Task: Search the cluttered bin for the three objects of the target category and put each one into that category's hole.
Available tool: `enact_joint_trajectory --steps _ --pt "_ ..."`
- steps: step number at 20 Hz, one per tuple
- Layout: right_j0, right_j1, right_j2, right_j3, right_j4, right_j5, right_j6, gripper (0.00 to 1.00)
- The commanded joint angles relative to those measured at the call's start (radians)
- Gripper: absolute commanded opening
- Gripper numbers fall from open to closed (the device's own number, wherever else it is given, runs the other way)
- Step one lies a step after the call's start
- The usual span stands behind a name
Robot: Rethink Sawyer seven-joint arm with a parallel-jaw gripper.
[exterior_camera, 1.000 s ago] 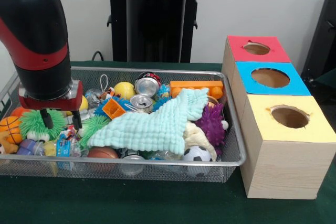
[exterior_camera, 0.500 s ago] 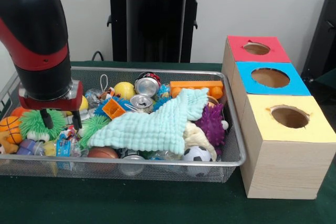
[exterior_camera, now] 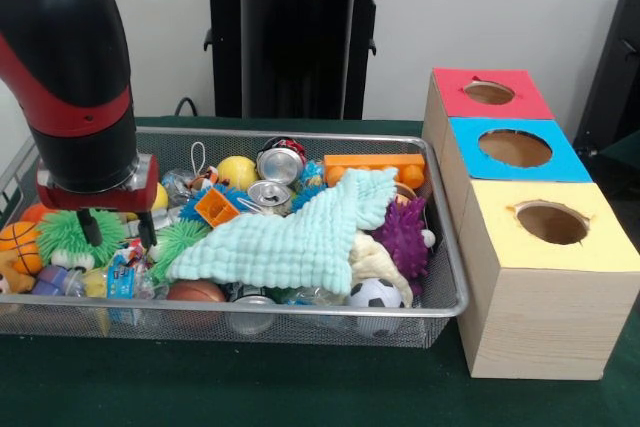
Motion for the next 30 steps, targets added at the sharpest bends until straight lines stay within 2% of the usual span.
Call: enact_joint_trajectory --steps 1,4,7,11,16,21,25,30 --pt "-0.006 0.018 0.074 0.035 -0.031 0.008 -0.214 1.0" --pt "-0.01 -0.002 0.091 0.081 0.023 -0.008 -0.144 1.0" --pt "0.014 -0.036 0.083 0.086 0.037 0.021 -0.113 1.0" --pt "0.01 -0.039 0.111 0.112 0.092 -0.013 -0.069 1.0" --pt "0.029 -0.053 0.085 0.116 0.138 0.004 0.011 1.0" --pt "0.031 -0.036 0.083 0.115 0.197 0.0 0.047 1.0" --pt "0.031 -0.018 0.087 0.112 0.229 0.009 0.026 1.0" --pt "0.016 0.01 0.109 0.143 0.318 -0.002 0.053 1.0"
